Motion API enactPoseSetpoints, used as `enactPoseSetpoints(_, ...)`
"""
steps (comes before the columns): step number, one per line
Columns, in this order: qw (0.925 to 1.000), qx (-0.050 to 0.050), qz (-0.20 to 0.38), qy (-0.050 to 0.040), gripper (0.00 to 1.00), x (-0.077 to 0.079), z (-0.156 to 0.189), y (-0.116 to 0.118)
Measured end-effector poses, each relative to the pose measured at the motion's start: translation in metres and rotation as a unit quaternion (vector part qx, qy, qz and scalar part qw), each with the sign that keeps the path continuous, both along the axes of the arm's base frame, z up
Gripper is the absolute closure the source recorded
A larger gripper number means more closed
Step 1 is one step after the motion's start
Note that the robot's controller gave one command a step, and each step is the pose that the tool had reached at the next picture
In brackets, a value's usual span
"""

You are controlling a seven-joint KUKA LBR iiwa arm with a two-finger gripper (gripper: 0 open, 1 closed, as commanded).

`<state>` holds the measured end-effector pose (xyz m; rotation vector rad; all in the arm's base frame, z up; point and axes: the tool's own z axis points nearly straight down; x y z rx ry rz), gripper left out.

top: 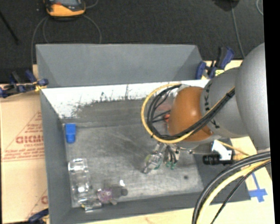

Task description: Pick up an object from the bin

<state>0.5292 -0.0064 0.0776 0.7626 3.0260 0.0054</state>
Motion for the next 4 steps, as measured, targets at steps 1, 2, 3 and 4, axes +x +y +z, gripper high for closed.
enactPoseSetpoints(1,1.0,0.002,0.001,0.0084,1.0,0.001,0.015,0.0)
enactPoseSetpoints(2,1.0,0.002,0.002,0.0089,1.0,0.002,0.016,0.0)
enactPoseSetpoints(3,1.0,0.002,0.004,0.0078,1.0,0.003,0.049,0.0)
enactPoseSetpoints(4,1.0,0.001,0.007,0.0056,1.0,0.006,0.122,0.0)
